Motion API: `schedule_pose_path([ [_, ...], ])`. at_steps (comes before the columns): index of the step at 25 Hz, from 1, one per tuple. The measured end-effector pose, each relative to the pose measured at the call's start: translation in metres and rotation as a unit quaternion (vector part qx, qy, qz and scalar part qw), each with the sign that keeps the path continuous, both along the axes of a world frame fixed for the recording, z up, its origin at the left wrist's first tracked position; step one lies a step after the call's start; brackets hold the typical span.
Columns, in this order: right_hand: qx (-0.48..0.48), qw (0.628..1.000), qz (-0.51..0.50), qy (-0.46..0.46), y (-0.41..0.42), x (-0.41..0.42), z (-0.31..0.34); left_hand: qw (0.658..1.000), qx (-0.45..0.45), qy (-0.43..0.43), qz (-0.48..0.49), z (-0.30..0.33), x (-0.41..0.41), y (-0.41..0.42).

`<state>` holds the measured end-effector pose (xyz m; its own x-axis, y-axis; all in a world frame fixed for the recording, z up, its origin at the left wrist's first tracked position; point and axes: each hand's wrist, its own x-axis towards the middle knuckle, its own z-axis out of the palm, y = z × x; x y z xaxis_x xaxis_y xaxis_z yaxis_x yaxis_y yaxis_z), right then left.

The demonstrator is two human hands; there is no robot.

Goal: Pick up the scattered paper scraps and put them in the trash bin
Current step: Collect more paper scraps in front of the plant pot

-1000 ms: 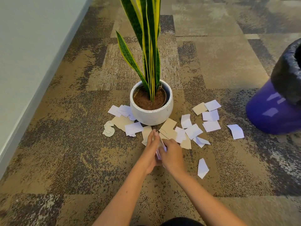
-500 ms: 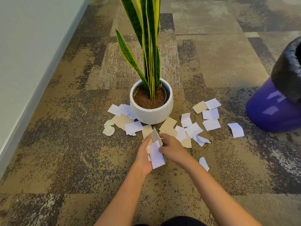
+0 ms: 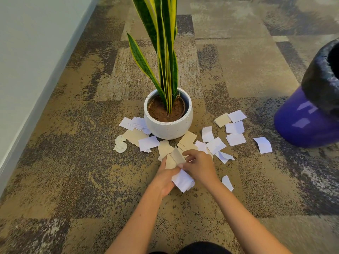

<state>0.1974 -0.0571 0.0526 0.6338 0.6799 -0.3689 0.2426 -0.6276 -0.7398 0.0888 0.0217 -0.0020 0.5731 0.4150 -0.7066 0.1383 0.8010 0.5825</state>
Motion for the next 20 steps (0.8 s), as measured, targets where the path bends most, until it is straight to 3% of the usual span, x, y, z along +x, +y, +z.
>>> schedule_pose_path([
  [2,0.01,0.997,-0.066,0.046,-0.015,0.017,-0.007,0.999,0.023,0.036,0.003,0.001,-0.002,0.005],
  [3,-0.009,0.996,-0.089,0.028,-0.026,0.027,-0.014,0.997,0.04,0.058,0.004,0.0,-0.005,0.009],
  [6,-0.196,0.975,-0.094,-0.052,-0.066,0.045,-0.039,0.99,0.077,0.117,0.024,-0.01,-0.026,0.023],
  [8,-0.279,0.956,-0.085,-0.034,-0.088,0.044,-0.051,0.982,0.108,0.15,0.032,-0.018,-0.044,0.03],
  [12,-0.214,0.973,-0.083,-0.016,-0.107,0.038,-0.068,0.976,0.152,0.153,0.01,-0.03,-0.063,0.035],
  [17,-0.229,0.972,-0.047,-0.012,-0.09,0.039,-0.058,0.97,0.179,0.164,-0.008,-0.036,-0.066,0.031],
  [20,-0.134,0.991,0.005,0.019,-0.064,0.031,-0.047,0.966,0.191,0.172,-0.01,-0.035,-0.067,0.027],
])
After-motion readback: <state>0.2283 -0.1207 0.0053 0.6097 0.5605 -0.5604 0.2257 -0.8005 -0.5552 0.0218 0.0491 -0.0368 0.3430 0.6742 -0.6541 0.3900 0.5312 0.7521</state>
